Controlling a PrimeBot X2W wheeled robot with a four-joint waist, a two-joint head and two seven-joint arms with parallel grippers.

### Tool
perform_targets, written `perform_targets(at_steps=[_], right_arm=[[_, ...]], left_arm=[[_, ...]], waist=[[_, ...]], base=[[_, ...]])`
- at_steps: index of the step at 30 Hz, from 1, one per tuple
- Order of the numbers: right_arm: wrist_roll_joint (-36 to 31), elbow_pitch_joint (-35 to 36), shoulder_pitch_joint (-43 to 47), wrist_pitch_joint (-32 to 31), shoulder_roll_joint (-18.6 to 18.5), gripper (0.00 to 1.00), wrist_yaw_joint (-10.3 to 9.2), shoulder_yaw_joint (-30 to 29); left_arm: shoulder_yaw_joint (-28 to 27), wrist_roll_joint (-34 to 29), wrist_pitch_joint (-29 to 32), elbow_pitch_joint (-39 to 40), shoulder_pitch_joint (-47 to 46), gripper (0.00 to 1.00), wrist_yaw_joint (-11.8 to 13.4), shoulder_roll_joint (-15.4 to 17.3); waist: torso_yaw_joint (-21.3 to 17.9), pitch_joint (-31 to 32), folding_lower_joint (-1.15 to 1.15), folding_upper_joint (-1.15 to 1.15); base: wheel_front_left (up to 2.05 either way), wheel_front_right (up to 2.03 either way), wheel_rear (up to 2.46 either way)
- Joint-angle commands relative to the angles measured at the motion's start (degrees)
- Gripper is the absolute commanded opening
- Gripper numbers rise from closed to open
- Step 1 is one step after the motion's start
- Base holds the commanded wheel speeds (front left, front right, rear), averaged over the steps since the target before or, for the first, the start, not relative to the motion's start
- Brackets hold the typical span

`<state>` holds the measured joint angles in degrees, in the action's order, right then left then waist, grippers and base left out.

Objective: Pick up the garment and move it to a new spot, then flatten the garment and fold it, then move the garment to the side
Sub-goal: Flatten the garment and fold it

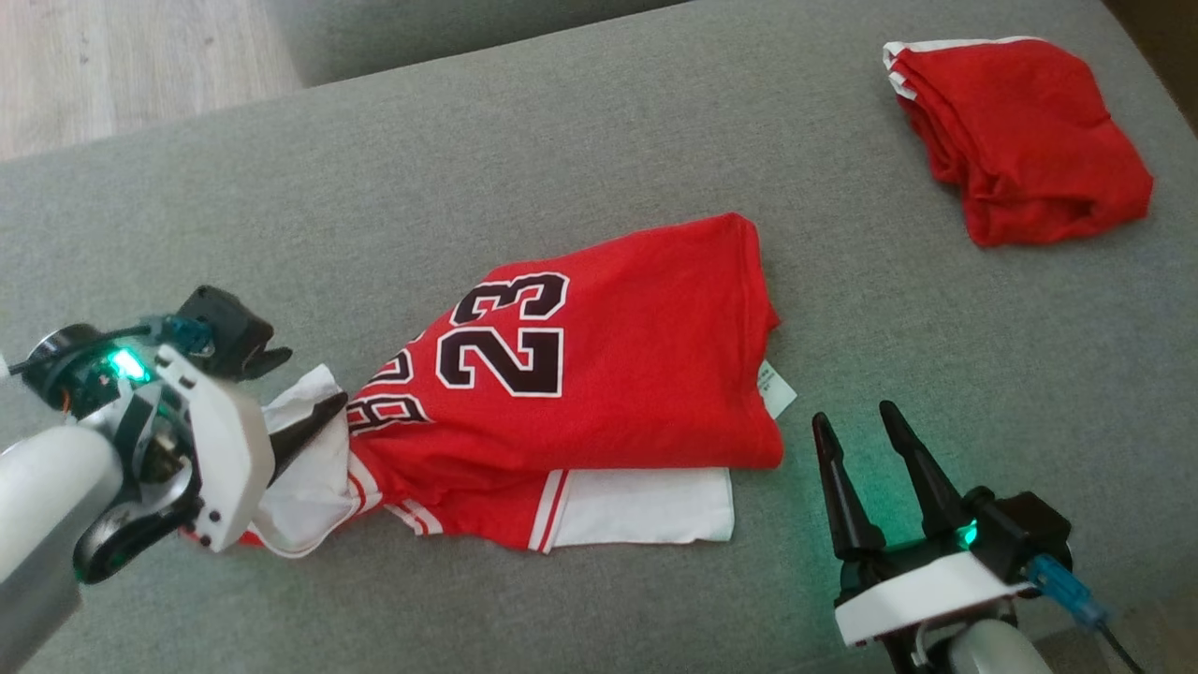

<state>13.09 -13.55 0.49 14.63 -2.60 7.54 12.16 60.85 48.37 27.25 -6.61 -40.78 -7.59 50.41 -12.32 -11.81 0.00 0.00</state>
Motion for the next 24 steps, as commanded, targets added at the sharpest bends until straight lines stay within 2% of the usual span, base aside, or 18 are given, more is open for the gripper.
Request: perform_targets(at_steps=[1,2,3,4,5,8,13,19,24], right_arm=[[0.15,1.93,-1.93,0.37,-0.28,1.0,-0.05,1.06],[0.16,1.98,-1.99,0.37,-0.28,1.0,-0.05,1.07],[0.18,2.03,-2.06,0.37,-0.28,1.0,-0.05,1.08],[0.19,2.04,-2.13,0.37,-0.28,1.0,-0.05,1.09],[0.19,2.05,-2.2,0.37,-0.28,1.0,-0.05,1.09],[0.18,2.02,-2.39,0.37,-0.28,1.0,-0.05,1.06],[-0.53,2.02,-2.52,0.37,-0.28,1.0,-0.05,1.13],[-2.53,0.11,-1.03,0.37,-0.28,1.0,-0.05,2.36],[-3.7,-0.22,1.19,0.37,-2.0,1.0,-0.05,2.95]], left_arm=[[-2.85,0.27,0.02,0.9,-3.47,1.0,0.1,3.09],[-2.67,0.39,-0.04,0.85,-3.53,0.96,0.1,3.13],[-2.5,0.48,-0.12,0.82,-3.63,0.87,0.1,3.17],[-2.35,0.59,-0.22,0.83,-3.76,0.64,0.1,3.19],[-2.17,0.77,-0.4,0.91,-3.87,0.46,0.1,3.17],[-1.82,1.64,-0.79,0.84,-4.17,0.0,0.1,3.04],[-1.55,0.58,-4.2,1.83,-5.73,0.0,0.1,3.09],[-3.19,-7.0,-17.36,1.53,-9.26,0.0,0.28,3.64],[-5.75,-12.01,-26.81,-0.27,-10.87,0.0,3.04,4.52]], waist=[[0.01,-0.07,0.0,0.0],[0.02,-0.18,0.0,0.0],[0.03,-0.31,0.0,0.0],[0.05,-0.43,0.0,0.0],[0.08,-0.56,0.0,0.0],[0.27,-0.86,0.0,0.0],[1.16,-0.83,0.0,0.0],[3.43,0.33,0.0,0.0],[5.52,1.29,0.0,0.0]], base=[[0.0,0.0,0.0],[0.0,0.0,0.0],[0.0,0.0,0.0],[0.0,0.0,0.0],[0.0,0.0,0.0],[0.0,0.0,0.0],[0.0,0.0,0.0],[0.0,0.0,0.0],[0.0,0.0,0.0]])
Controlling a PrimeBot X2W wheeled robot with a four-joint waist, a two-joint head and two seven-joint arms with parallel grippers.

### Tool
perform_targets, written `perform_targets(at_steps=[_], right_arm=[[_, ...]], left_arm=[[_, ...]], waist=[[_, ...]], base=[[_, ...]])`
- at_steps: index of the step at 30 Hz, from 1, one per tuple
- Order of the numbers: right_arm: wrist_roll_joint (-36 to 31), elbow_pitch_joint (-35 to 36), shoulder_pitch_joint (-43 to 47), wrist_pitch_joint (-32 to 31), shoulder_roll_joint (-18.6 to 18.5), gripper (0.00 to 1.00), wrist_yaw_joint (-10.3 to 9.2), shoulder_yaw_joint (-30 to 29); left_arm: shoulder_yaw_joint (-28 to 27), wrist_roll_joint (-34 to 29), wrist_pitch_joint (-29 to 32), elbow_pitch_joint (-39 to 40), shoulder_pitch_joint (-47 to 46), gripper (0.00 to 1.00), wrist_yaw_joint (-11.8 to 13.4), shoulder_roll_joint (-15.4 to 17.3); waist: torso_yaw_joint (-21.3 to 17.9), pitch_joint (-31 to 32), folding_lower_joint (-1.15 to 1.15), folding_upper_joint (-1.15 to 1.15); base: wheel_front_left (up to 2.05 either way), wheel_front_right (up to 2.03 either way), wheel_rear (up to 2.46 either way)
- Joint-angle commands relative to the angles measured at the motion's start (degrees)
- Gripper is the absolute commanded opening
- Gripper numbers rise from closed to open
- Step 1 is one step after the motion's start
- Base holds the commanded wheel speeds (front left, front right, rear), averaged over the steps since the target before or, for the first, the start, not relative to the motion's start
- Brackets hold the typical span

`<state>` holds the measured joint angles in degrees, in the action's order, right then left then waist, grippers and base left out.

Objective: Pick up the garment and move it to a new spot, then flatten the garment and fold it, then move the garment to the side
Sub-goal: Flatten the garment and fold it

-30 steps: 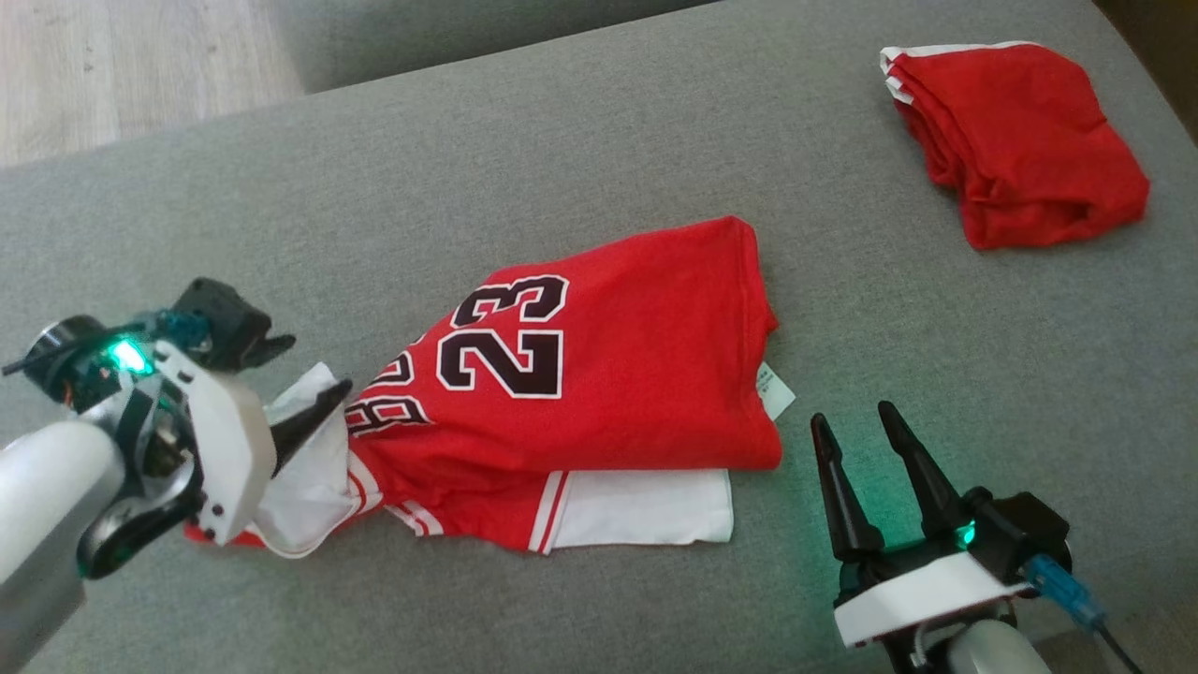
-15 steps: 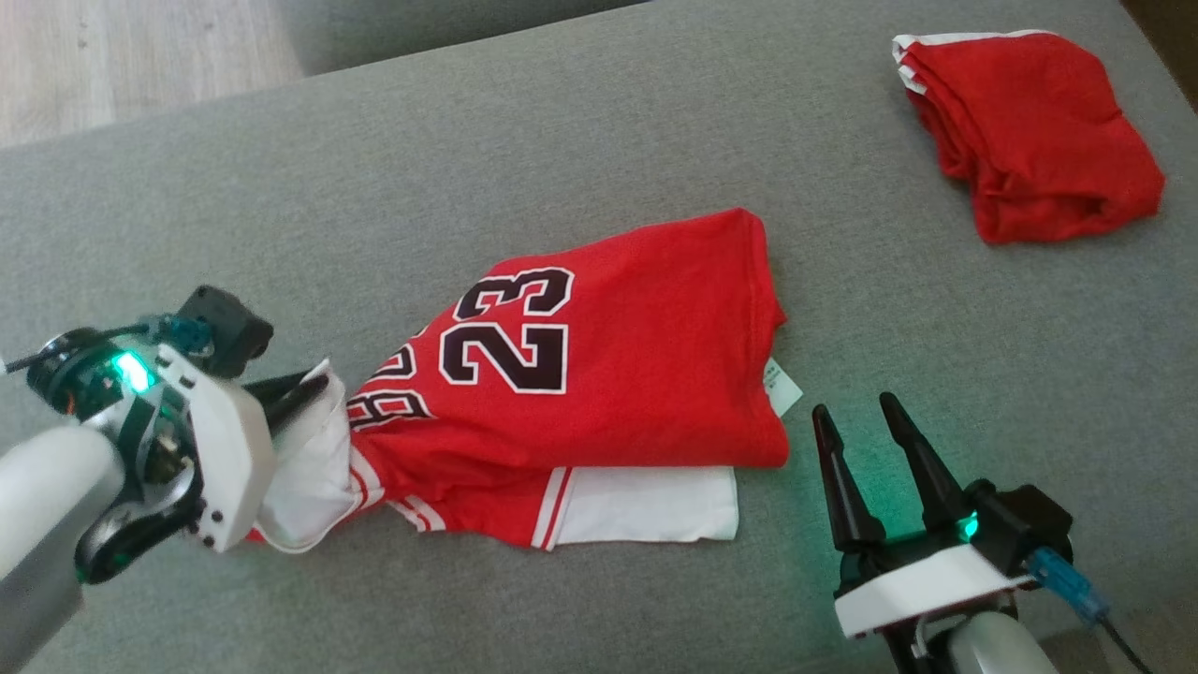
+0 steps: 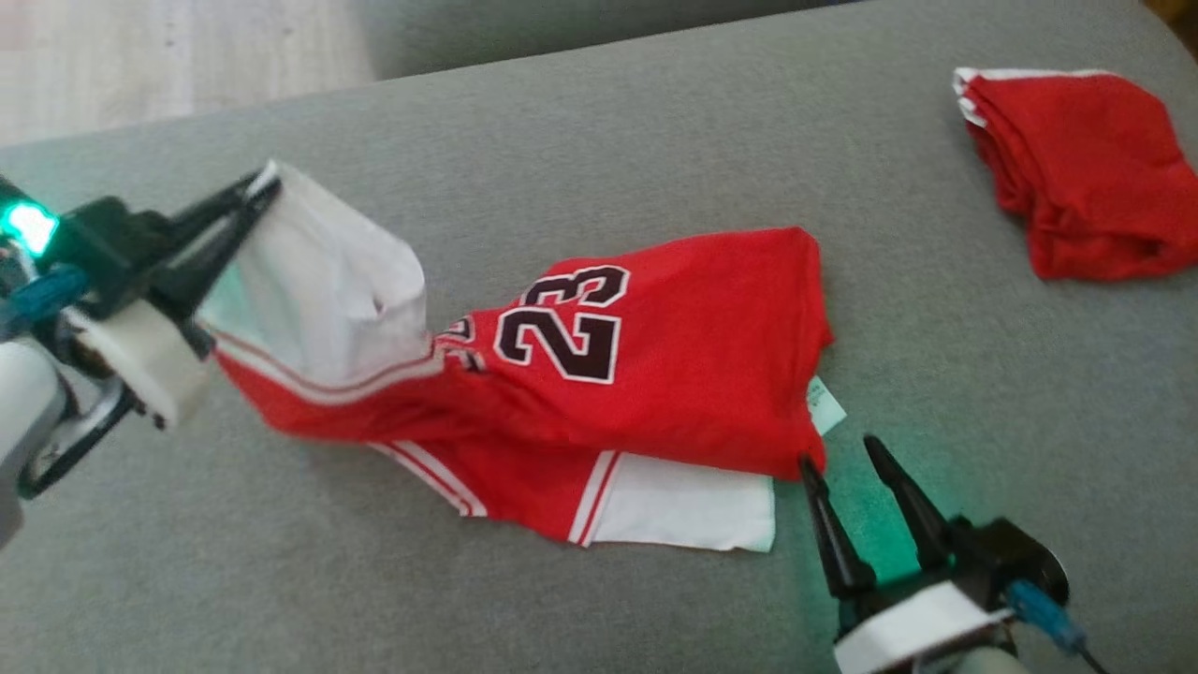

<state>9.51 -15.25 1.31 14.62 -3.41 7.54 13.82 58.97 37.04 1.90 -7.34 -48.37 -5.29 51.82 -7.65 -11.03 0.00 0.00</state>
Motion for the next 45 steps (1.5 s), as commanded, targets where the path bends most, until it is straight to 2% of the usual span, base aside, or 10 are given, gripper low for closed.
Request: perform_targets(at_steps=[1,8,13,28,32,33,34,36,37,45], right_arm=[[-0.1,1.54,0.77,0.38,-1.59,1.0,-0.05,1.32],[0.1,1.22,2.54,0.38,-3.23,1.0,-0.05,2.45],[-0.84,-0.8,2.2,0.38,-3.14,1.0,-0.05,3.04],[-0.4,-5.31,-1.89,0.38,-2.33,0.98,-0.05,7.69],[-0.1,-6.85,-2.85,0.38,-2.25,0.71,-0.05,8.59],[0.11,-7.49,-3.17,0.38,-2.18,0.48,-0.05,8.78],[0.21,-7.75,-3.27,0.38,-2.16,0.39,-0.05,8.85],[0.39,-7.99,-3.34,0.38,-2.16,0.04,-0.05,8.96],[0.4,-7.91,-3.35,0.38,-2.21,0.0,-0.05,9.01],[0.07,-3.27,-1.49,0.38,-3.4,0.0,-0.05,7.6]], left_arm=[[-4.29,-1.29,-2.95,0.24,-3.32,0.0,1.33,3.38],[-6.25,-3.06,-10.39,-1.5,-2.4,0.0,4.87,4.27],[-6.93,-4.1,-13.77,-1.8,-1.87,0.0,7.09,3.34],[-6.14,-4.57,-14.51,-2.68,-2.28,0.0,6.4,2.41],[-5.82,-4.76,-14.53,-2.74,-2.67,0.0,6.09,2.04],[-5.61,-4.93,-14.52,-2.79,-2.86,0.0,5.96,1.81],[-5.52,-4.99,-14.52,-2.83,-2.97,0.0,5.89,1.69],[-5.37,-5.12,-14.57,-2.94,-3.16,0.0,5.79,1.42],[-5.32,-5.14,-14.63,-3.06,-3.2,0.0,5.75,1.31],[-5.04,-5.17,-15.7,-4.4,-1.73,0.0,6.22,0.64]], waist=[[1.2,0.65,0.0,0.0],[3.73,1.15,0.0,0.0],[4.76,0.91,0.0,0.0],[6.31,-0.24,0.0,0.0],[6.75,-0.6,0.0,0.0],[6.99,-0.66,0.0,0.0],[7.07,-0.63,0.0,0.0],[7.19,-0.44,0.0,0.0],[7.17,-0.3,0.0,0.0],[6.11,3.39,0.0,0.0]], base=[[0.0,0.0,0.0],[0.0,0.0,0.0],[0.0,0.0,0.0],[0.0,0.0,0.0],[0.0,0.0,0.0],[0.0,0.0,0.0],[0.0,0.0,0.0],[0.0,0.0,0.0],[0.0,0.0,0.0],[0.0,0.0,0.0]])
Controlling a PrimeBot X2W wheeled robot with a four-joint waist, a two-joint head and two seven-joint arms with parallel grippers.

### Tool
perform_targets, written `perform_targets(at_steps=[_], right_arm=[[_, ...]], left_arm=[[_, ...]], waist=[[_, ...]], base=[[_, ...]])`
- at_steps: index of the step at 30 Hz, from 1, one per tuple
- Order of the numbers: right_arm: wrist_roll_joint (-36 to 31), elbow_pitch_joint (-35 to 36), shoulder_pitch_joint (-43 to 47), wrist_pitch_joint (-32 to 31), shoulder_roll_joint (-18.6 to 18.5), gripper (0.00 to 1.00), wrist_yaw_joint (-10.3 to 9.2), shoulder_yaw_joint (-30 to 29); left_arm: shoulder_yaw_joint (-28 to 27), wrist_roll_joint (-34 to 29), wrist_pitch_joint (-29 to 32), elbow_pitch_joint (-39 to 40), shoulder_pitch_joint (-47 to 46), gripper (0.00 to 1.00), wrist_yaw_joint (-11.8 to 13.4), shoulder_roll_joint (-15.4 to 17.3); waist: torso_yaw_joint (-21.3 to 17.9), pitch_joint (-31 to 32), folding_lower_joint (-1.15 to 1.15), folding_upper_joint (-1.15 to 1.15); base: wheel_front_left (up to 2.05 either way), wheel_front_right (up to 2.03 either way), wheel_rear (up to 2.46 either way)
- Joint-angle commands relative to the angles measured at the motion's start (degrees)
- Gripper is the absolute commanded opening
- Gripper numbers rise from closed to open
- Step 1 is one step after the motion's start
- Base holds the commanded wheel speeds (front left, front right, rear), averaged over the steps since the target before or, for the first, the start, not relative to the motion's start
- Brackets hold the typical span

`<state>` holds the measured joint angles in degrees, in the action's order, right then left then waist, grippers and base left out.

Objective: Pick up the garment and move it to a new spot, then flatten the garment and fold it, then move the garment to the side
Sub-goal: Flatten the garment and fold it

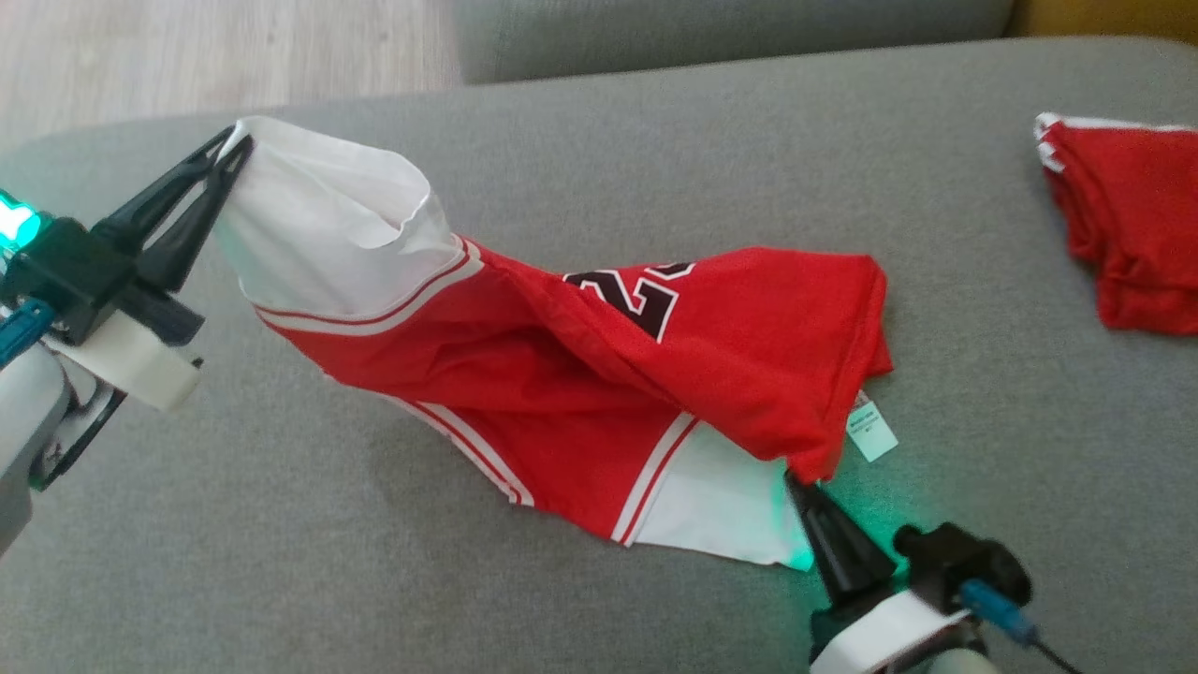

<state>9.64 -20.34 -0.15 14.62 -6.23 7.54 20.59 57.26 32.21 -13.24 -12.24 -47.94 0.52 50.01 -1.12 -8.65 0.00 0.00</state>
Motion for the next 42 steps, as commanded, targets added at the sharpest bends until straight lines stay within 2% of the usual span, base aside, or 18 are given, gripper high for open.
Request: perform_targets(at_steps=[1,8,15,19,20,24,27,30,34,38,39,40,42], right_arm=[[-0.12,3.17,0.4,0.38,-0.83,0.0,-0.05,0.26],[-0.43,14.65,1.78,0.38,-3.55,0.0,-0.05,-6.32],[0.53,23.07,-3.81,0.38,-7.89,0.0,-0.05,-13.85],[0.75,26.28,-8.67,0.38,-11.63,0.0,-0.05,-17.14],[0.75,26.28,-8.67,0.38,-11.63,0.0,-0.05,-17.14],[0.06,27.97,-12.08,0.38,-15.27,0.0,-0.05,-20.32],[0.37,25.97,-12.83,-1.78,-17.59,0.0,-0.05,-20.63],[1.55,20.73,-12.78,-6.62,-18.13,0.0,-0.05,-19.49],[5.06,10.04,-13.62,-12.76,-16.83,0.0,-0.05,-14.66],[7.34,-1.7,-17.82,-12.67,-15.37,0.0,-0.05,-9.16],[7.51,-4.45,-19.41,-11.94,-14.89,0.22,-0.05,-8.26],[7.72,-7.27,-21.11,-10.92,-14.28,1.0,-0.05,-7.72],[8.09,-12.19,-24.08,-8.75,-13.03,1.0,-0.05,-6.4]], left_arm=[[-3.42,-0.36,-0.76,0.33,-1.87,0.0,0.58,2.4],[-4.69,-0.56,-1.59,0.29,0.86,0.0,1.88,2.36],[-9.87,-2.24,-1.73,5.07,1.49,0.0,3.34,2.1],[-14.75,-2.89,-1.74,9.36,1.51,0.0,2.74,1.11],[-14.75,-2.89,-1.74,9.36,1.51,0.0,2.74,1.11],[-18.58,-2.12,-1.74,12.78,1.62,0.0,0.1,-0.15],[-18.29,-1.98,-1.75,12.84,1.95,0.0,-2.53,-0.58],[-16.21,-2.04,-1.56,11.4,2.18,0.0,-4.29,-1.92],[-12.74,-2.14,-0.51,7.82,2.07,0.0,-5.94,-4.49],[-10.15,-2.85,-0.62,3.34,0.44,0.0,-6.83,-7.62],[-9.65,-3.24,-0.72,2.2,-0.3,0.0,-6.98,-8.38],[-9.35,-3.53,-0.86,1.01,-1.02,0.0,-7.09,-9.22],[-9.01,-4.26,-1.17,-1.45,-2.47,0.0,-7.23,-10.91]], waist=[[-0.63,1.8,0.0,0.0],[-2.19,8.4,0.0,0.0],[-2.37,12.07,0.0,0.0],[-1.84,13.62,0.0,0.0],[-1.84,13.62,0.0,0.0],[-0.87,14.29,0.0,0.0],[0.0,13.92,0.0,0.0],[0.96,12.74,0.0,0.0],[1.84,10.14,0.0,0.0],[2.65,6.27,0.0,0.0],[2.81,5.09,0.0,0.0],[2.95,4.02,0.0,0.0],[3.22,2.31,0.0,0.0]], base=[[0.0,0.0,0.0],[0.0,0.0,0.0],[0.0,0.0,0.0],[0.0,0.0,0.0],[0.0,0.0,0.0],[0.0,0.0,0.0],[0.0,0.0,0.0],[0.0,0.0,0.0],[0.0,0.0,0.0],[0.0,0.0,0.0],[0.0,0.0,0.0],[0.0,0.0,0.0],[0.0,0.0,0.0]])
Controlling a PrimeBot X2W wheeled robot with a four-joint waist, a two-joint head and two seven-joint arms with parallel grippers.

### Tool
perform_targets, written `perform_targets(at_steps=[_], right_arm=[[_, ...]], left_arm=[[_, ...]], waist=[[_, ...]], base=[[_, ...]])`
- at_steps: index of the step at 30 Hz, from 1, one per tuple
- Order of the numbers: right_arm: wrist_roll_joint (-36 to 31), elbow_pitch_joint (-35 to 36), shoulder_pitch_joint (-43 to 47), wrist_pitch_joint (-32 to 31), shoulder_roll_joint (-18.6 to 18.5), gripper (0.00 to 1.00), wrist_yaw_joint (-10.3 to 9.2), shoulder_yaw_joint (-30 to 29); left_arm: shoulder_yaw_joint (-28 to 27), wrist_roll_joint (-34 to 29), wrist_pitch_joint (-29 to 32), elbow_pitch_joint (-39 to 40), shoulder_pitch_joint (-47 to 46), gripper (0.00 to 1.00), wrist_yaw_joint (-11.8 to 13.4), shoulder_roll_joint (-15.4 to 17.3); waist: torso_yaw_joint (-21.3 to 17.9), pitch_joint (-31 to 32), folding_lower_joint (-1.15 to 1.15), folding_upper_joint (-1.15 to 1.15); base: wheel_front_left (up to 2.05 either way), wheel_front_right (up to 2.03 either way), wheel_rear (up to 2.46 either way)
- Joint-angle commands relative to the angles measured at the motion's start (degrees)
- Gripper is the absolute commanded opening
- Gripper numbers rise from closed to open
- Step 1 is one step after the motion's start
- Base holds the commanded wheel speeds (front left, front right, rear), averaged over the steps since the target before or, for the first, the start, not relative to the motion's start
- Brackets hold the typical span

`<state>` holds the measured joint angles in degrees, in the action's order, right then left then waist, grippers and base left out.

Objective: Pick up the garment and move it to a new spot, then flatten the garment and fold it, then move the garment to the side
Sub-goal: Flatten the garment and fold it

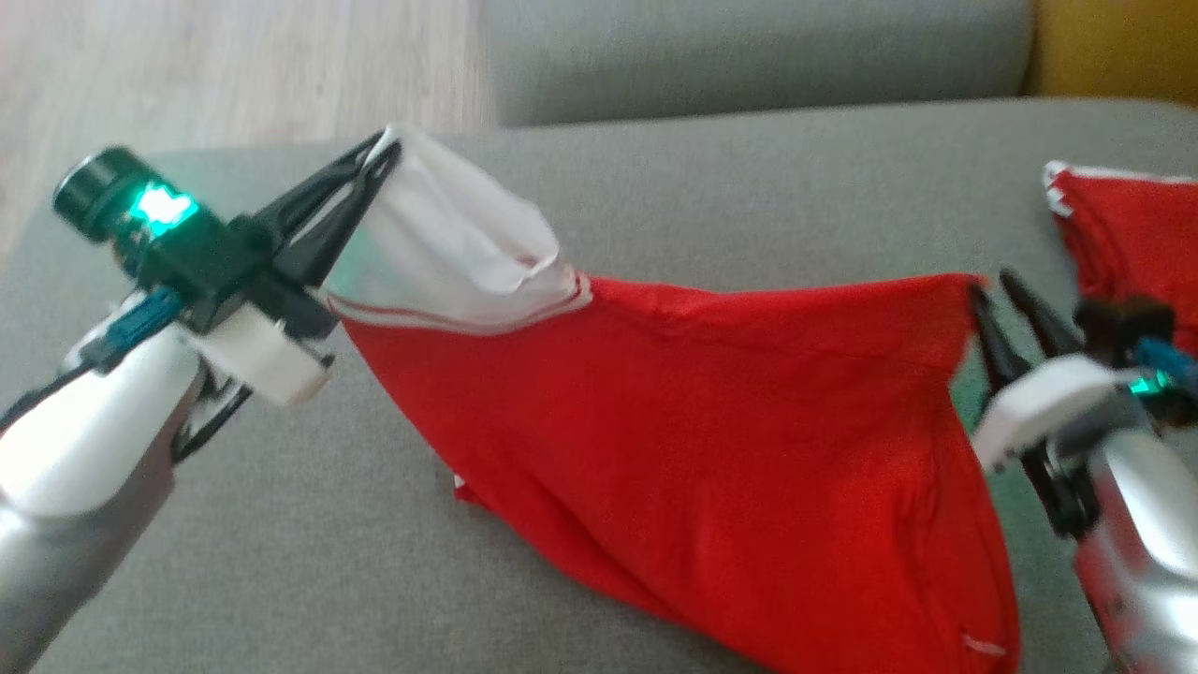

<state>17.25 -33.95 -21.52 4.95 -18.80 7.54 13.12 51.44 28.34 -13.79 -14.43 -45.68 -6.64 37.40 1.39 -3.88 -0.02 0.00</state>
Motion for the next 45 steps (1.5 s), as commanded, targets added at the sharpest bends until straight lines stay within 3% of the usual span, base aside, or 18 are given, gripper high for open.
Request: perform_targets(at_steps=[1,5,7,13,18,29,38,39,40,41,42,45], right_arm=[[0.93,-0.52,-3.85,1.82,0.05,1.0,-0.05,1.86],[4.72,-5.46,-5.38,2.76,0.39,1.0,-0.05,5.95],[7.64,-6.08,-4.9,3.29,-0.16,1.0,-0.05,7.7],[17.88,-3.54,-2.13,0.17,-2.81,1.0,-0.05,13.72],[20.96,-2.55,-2.9,-1.74,-5.64,1.0,-0.05,17.52],[25.11,-5.11,-6.32,-4.33,-5.7,1.0,-0.05,22.81],[27.71,-10.17,-8.38,-5.0,-5.32,1.0,-0.05,24.25],[28.03,-10.62,-8.51,-5.24,-5.15,0.93,-0.05,24.61],[28.52,-11.03,-8.7,-5.3,-4.97,0.14,-0.05,25.47],[28.78,-11.12,-8.74,-5.14,-4.92,0.0,-0.05,25.85],[29.03,-11.21,-8.73,-4.97,-4.91,0.0,-0.05,26.19],[29.25,-11.43,-8.81,-3.53,-5.53,0.0,-0.05,26.73]], left_arm=[[-2.94,-1.11,-0.75,-0.45,-5.5,0.0,-0.13,1.04],[-2.84,-3.33,-1.1,-4.25,-7.47,0.0,-0.23,-1.1],[-3.28,-3.87,-1.16,-5.08,-7.89,0.11,-0.29,-1.71],[-5.05,-5.17,-1.19,-5.16,-7.63,0.25,-0.5,-1.67],[-6.09,-5.8,-1.19,-4.73,-7.07,0.26,-0.65,-1.67],[-7.04,-6.8,-1.2,-4.47,-6.78,0.26,-0.8,-2.88],[-6.57,-6.33,-1.2,-5.78,-5.81,0.52,-0.83,-3.16],[-6.38,-6.22,-1.2,-5.97,-5.85,0.61,-0.83,-3.18],[-6.0,-5.88,-1.2,-6.4,-5.9,0.84,-0.83,-3.22],[-5.78,-5.71,-1.2,-6.67,-5.89,0.92,-0.84,-3.19],[-5.56,-5.55,-1.2,-7.04,-5.85,0.98,-0.84,-3.11],[-5.04,-5.01,-1.2,-8.14,-5.69,1.0,-0.84,-2.81]], waist=[[0.83,-3.2,0.02,0.0],[0.88,-4.72,0.02,0.0],[0.79,-5.18,0.02,0.0],[0.36,-6.23,0.02,0.0],[0.35,-7.02,0.02,0.0],[1.6,-7.86,0.02,0.0],[2.49,-8.01,0.02,0.0],[2.58,-8.0,0.02,0.0],[2.73,-7.97,0.02,0.0],[2.77,-7.89,0.02,0.0],[2.76,-7.78,0.02,0.0],[2.53,-7.38,0.02,0.0]], base=[[0.0,0.0,0.0],[0.0,0.0,0.0],[0.0,0.0,0.0],[0.0,0.0,0.0],[0.0,0.0,0.0],[0.0,0.0,0.0],[0.0,0.0,0.0],[0.0,0.0,0.0],[0.0,0.0,0.0],[0.0,0.0,0.0],[0.0,0.0,0.0],[0.0,0.0,0.0]])
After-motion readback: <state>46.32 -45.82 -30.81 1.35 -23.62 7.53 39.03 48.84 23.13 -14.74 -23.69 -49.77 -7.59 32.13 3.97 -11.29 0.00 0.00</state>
